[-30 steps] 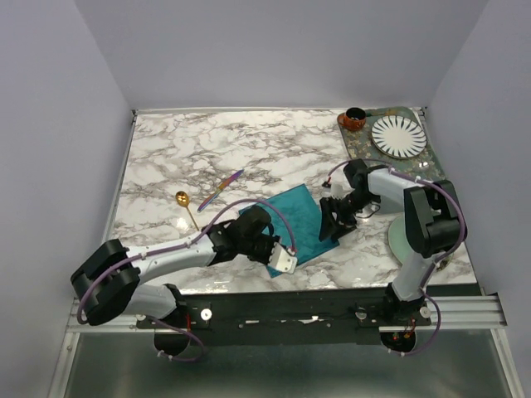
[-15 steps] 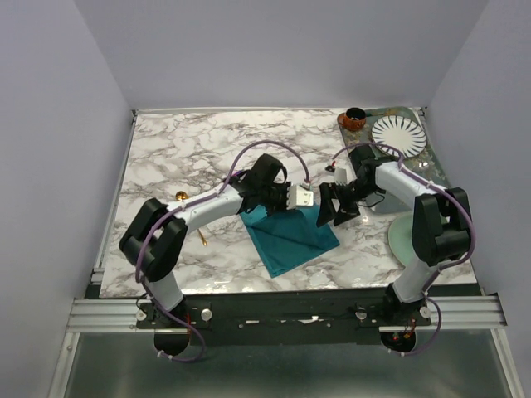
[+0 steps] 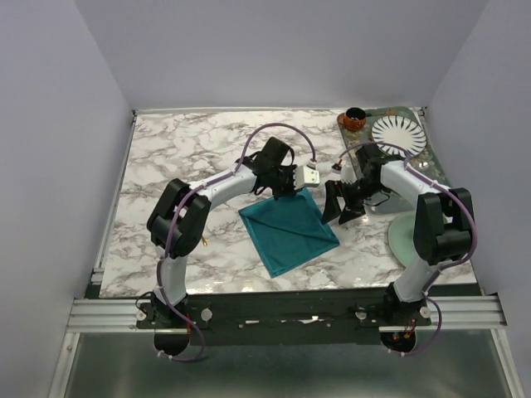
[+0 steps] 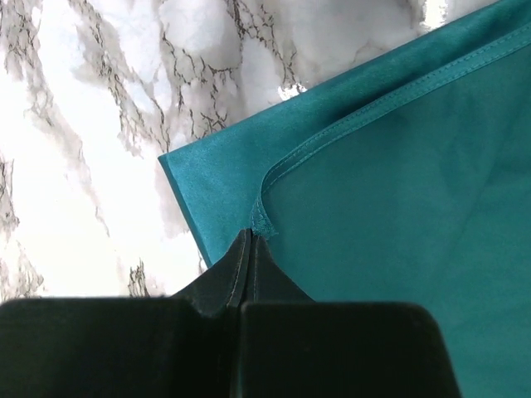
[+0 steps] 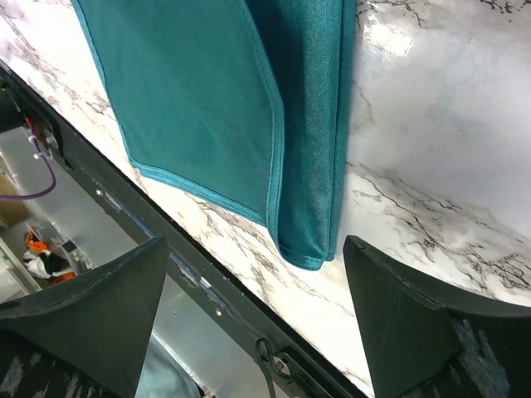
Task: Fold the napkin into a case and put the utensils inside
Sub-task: Fold the top corner of the square-folded napkin at the center of the board.
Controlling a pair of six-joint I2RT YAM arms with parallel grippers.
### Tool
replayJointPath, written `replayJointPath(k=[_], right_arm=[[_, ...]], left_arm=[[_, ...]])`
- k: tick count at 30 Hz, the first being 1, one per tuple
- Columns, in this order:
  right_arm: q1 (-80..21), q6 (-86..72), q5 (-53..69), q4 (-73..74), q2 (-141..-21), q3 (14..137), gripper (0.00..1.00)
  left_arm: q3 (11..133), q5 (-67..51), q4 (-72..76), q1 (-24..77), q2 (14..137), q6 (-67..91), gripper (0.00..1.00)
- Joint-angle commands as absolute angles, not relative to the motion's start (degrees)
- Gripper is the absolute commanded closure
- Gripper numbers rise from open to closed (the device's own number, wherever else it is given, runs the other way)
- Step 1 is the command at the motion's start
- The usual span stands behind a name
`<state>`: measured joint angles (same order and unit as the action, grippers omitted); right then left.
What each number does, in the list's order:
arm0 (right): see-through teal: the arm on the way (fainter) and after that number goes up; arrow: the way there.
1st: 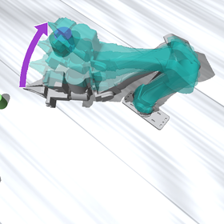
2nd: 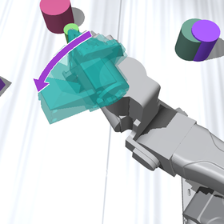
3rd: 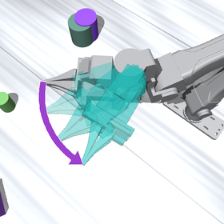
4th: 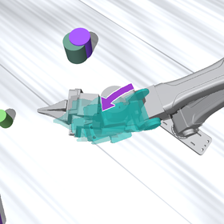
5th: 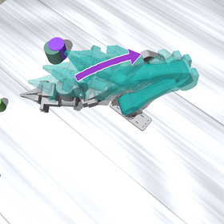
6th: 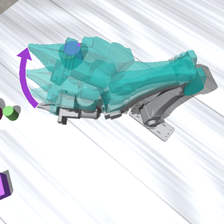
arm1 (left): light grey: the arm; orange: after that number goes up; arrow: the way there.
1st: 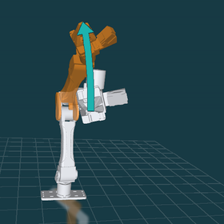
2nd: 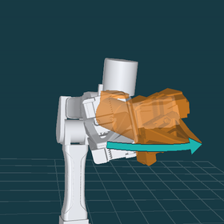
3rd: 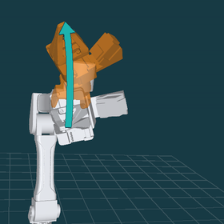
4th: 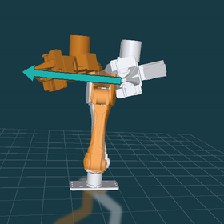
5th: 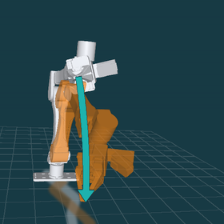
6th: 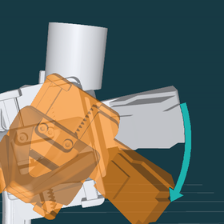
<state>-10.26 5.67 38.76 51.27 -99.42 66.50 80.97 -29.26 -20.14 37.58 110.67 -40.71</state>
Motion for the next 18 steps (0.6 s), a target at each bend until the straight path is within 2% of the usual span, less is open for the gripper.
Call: replayJointPath(k=[1,12,18], right_arm=[[-9.8,6.7,37.8,52.8,-99.4,67.9,0.06],[-9.8,6.0,38.1,52.9,-101.2,68.6,0.08],[-9.7,6.0,38.3,52.9,-102.0,68.7,0.22]], left_arm=[[85.7,-31.2,-24.1,36.5,114.2,-41.2,1.00],[91.4,-32.0,-26.7,35.4,119.0,-42.9,1.00],[92.8,-34.3,-28.8,35.5,119.6,-44.3,1.00]])
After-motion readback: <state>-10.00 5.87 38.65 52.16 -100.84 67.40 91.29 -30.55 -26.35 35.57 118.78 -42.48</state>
